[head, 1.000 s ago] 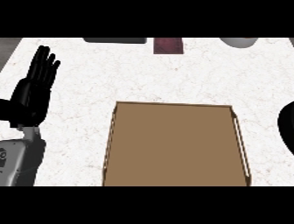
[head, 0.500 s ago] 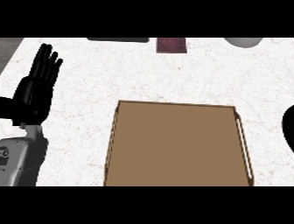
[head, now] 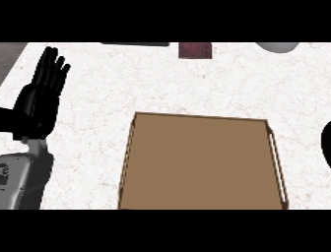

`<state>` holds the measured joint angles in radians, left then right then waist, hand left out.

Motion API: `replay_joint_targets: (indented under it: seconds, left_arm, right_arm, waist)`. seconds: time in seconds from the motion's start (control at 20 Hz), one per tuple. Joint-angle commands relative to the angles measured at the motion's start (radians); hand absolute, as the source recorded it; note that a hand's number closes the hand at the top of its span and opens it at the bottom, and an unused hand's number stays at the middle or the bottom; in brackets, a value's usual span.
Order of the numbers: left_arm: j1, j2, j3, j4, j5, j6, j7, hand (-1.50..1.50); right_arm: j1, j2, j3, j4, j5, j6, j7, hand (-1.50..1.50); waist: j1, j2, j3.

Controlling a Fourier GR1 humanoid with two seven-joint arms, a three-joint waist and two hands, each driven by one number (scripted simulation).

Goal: Pick the croissant from the tray and place it in the pot

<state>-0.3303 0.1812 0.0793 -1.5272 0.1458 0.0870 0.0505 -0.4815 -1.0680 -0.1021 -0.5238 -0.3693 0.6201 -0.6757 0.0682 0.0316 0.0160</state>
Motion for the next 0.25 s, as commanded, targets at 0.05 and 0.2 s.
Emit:
replay_joint_targets:
  seconds: [0.05, 0.2]
  left_arm:
    - [0.017, -0.008, -0.008, 0.007, -0.006, -0.003, -0.018, 0.00]
    - [-0.007, 0.002, -0.001, 0.008, 0.001, -0.006, 0.001, 0.00]
  right_arm:
    - [-0.015, -0.025, -0.022, 0.043, -0.036, 0.208, -0.092, -1.50]
    - [-0.018, -0.020, -0.023, 0.041, -0.042, 0.197, -0.071, -1.50]
  waist:
    - [0.000, 0.004, 0.001]
    - [0.001, 0.008, 0.005]
